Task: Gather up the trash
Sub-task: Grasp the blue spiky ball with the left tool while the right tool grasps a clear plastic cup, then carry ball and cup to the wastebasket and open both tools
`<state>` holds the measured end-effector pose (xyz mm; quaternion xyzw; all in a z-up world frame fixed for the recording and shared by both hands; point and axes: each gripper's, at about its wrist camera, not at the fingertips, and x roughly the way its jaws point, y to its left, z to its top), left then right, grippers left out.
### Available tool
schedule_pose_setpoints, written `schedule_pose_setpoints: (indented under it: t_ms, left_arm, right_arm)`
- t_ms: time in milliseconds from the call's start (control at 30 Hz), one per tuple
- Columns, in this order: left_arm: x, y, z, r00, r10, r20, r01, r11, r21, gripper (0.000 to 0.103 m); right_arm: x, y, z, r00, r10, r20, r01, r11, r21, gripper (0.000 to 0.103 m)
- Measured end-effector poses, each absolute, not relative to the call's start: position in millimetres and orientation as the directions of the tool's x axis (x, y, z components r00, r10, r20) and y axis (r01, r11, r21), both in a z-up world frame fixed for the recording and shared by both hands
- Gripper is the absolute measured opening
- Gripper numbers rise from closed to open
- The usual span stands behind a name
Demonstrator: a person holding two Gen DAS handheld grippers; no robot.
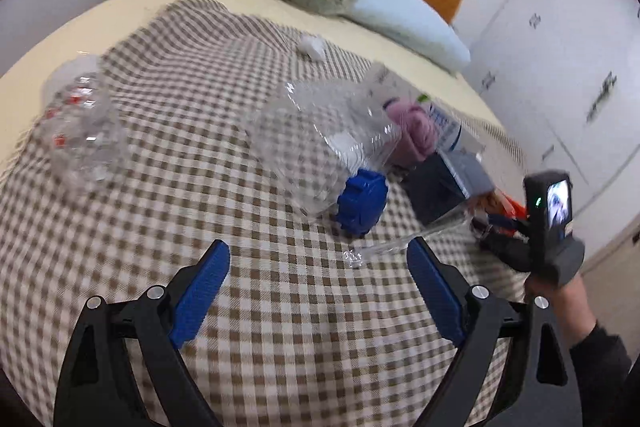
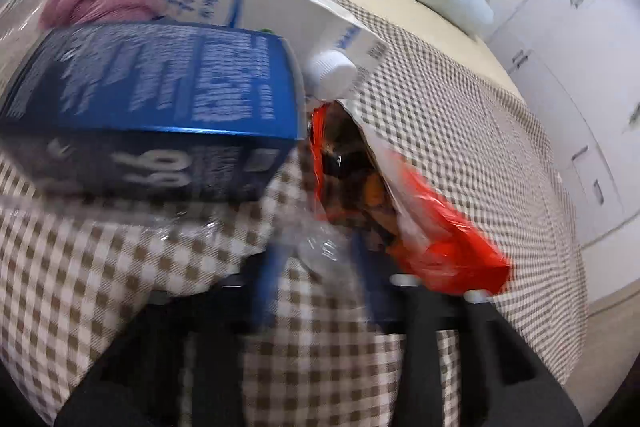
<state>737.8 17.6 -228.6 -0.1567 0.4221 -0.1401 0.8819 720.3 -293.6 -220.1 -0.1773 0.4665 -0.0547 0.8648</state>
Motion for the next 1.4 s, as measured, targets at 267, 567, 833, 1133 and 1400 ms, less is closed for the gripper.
schedule_pose_setpoints:
  t_ms: [267, 567, 833, 1133, 1400]
  left_arm:
    - [786.6, -12.4, -253.4, 0.538, -0.406, -0.739, 0.127, 0.906, -0.405, 0.084]
    - [817.6, -10.8, -259.0, 0.520, -0.524, -0.675, 0.081, 0.816, -0.572, 0.034]
    - [774.9, -18.7, -239.1, 0.523, -0.478, -0.706, 0.122, 0.862, -0.492, 0.016]
    - [639.8, -21.4, -167.9, 0.630, -0.476, -0.614, 0.220, 0.867, -0.447, 0.014]
    - [512.9, -115.4, -128.8, 0.496, -0.672, -0.550, 0.469, 0.741, -0.481, 0.014]
  right_arm:
    - [645.0, -307.8, -154.7, 0.694, -0.076, -0.716, -0.078, 0.981, -0.179, 0.003]
    - [564.9, -325.5, -139.6, 0.716, 0.048, -0.696, -0.067, 0.998, 0.001, 0.003]
    - [507.3, -355.8, -137.0, 0.714, 0.048, -0.699, 0.016, 0.996, 0.085, 0.003]
    - [373.1, -436.8, -102.8, 0.761, -0.033, -0.648, 0.155, 0.979, 0.132, 0.003]
    - [243.6, -504.0, -157.9, 0.658, -0.105, -0.746, 0.329, 0.931, 0.159, 0.003]
